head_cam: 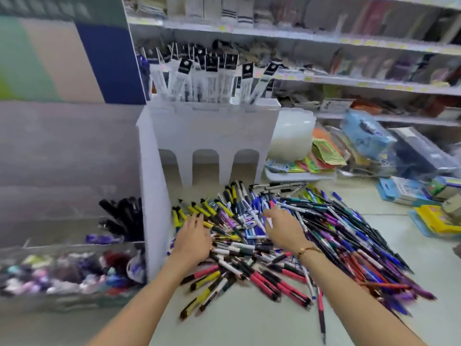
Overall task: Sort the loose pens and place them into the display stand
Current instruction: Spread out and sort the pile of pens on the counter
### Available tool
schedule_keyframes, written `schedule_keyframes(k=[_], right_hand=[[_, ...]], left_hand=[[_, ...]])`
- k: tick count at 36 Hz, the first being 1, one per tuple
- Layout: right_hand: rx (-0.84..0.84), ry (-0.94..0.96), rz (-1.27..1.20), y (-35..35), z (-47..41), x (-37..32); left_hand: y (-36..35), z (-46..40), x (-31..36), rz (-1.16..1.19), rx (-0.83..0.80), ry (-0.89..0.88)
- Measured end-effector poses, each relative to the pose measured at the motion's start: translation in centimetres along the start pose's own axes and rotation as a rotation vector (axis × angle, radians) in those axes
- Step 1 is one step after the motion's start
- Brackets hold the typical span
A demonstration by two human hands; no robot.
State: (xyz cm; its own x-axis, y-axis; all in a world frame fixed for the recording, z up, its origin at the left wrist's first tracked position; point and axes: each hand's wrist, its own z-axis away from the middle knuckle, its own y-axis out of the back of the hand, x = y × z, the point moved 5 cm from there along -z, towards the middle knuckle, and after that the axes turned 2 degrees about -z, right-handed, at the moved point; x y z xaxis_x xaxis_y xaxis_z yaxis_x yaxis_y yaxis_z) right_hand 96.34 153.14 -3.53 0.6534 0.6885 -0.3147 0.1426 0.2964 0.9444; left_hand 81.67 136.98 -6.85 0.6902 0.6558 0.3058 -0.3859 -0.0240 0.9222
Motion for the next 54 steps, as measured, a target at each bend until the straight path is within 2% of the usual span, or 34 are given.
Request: schedule_keyframes(k=[5,8,13,22,28,35,37,39,41,42,45,47,50,54], right_hand=[[-0.018,0.088,0.137,-2.3,-4.1,-3.7],[-0.034,0.091,0.124,-3.0,-5.8,-4.1],[-0.009,0.139,0.183,-4.2,-9.9,-4.4],[-0.121,0.178,0.189,-8.0,-14.3,-2.7],[-0.158,0.363,0.189,-7.5,-13.3,-1.0],[-0.290,0.402,0.212,-7.0,-11.4,0.7],[-0.340,0.380,0.172,-6.5,-10.9,0.9],[-0.362,0.397,0.147,-5.9,-10.2,1.2],[-0.351,0.432,0.141,-5.5,-9.5,1.6],[-0.342,0.445,0.136,-5.3,-9.2,1.8],[-0.303,0.456,0.130,-5.2,-8.6,2.2],[-0.221,0.418,0.104,-5.0,-8.9,2.4],[-0.073,0.335,0.077,-4.5,-9.9,3.2],[-0.061,0.240,0.089,-4.6,-11.0,4.4]], left_hand=[[-0.6,-3.8,0.2,0.028,0.065,0.112],[-0.8,-5.7,-0.5,0.026,0.111,0.187],[-2.2,-7.7,-1.9,-0.047,0.089,0.279],[-3.3,-9.6,-0.6,-0.062,0.090,0.175],[-4.0,-9.5,0.5,-0.091,0.036,0.042],[-4.3,-8.5,3.4,0.045,-0.025,-0.082],[-3.7,-8.2,4.0,0.137,0.015,-0.072],[-2.7,-7.7,3.6,0.207,0.151,-0.002],[-1.9,-7.0,2.3,0.193,0.273,0.147],[-2.0,-6.6,1.5,0.161,0.282,0.230],[-3.2,-5.7,-0.5,0.091,0.167,0.368],[-4.2,-5.4,-0.8,0.106,0.102,0.380],[-4.7,-5.2,0.0,0.115,0.114,0.366],[-4.6,-5.0,1.6,0.084,0.149,0.353]])
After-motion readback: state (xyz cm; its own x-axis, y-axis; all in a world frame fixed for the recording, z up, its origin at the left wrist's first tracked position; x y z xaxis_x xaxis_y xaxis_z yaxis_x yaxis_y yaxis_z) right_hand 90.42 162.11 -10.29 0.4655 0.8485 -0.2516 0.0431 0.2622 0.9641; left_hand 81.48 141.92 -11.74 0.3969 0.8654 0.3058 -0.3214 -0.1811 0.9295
